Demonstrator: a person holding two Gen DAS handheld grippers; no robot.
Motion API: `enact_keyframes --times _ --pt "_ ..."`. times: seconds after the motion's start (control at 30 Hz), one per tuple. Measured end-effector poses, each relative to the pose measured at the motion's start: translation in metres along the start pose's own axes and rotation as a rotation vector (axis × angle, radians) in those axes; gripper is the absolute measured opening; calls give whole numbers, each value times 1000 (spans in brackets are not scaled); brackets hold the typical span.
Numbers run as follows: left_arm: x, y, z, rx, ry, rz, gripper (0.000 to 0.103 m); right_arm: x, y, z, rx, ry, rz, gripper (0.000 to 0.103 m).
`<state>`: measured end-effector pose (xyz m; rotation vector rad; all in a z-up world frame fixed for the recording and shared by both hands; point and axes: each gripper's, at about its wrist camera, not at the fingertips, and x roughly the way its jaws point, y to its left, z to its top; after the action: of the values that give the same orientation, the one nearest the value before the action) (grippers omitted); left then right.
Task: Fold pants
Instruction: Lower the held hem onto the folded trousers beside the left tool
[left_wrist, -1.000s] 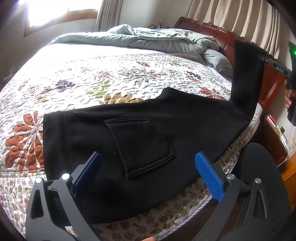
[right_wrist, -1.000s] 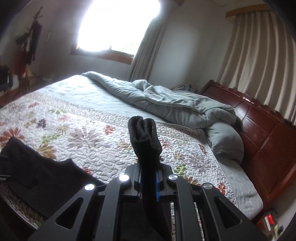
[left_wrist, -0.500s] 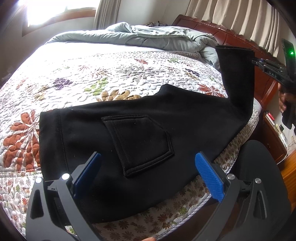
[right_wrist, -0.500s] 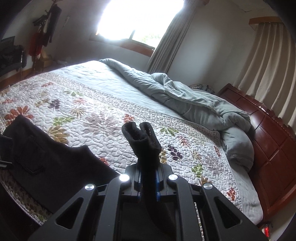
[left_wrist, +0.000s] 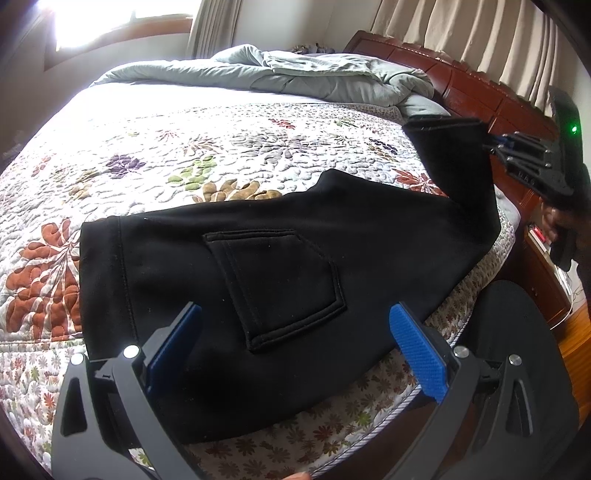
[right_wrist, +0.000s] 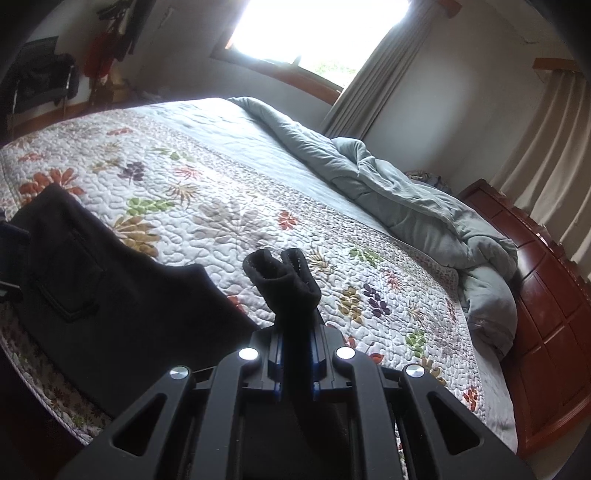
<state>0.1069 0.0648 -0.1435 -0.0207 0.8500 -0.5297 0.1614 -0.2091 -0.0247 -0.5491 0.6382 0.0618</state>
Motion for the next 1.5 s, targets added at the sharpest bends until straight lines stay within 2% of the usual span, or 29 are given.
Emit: enact_keyframes --times 0.67,1.03,1.37,1.5 --pt "-5 5 -1 -10 -8 -16 100 33 83 -30 -283 72 -7 11" --pt "-1 5 1 -11 4 -25 100 46 116 -55 -422 109 -9 11" --pt "1 7 0 -12 12 -19 100 54 124 -72 -443 185 43 13" --pt "3 5 -1 -7 20 -9 100 60 122 -73 -427 241 116 18"
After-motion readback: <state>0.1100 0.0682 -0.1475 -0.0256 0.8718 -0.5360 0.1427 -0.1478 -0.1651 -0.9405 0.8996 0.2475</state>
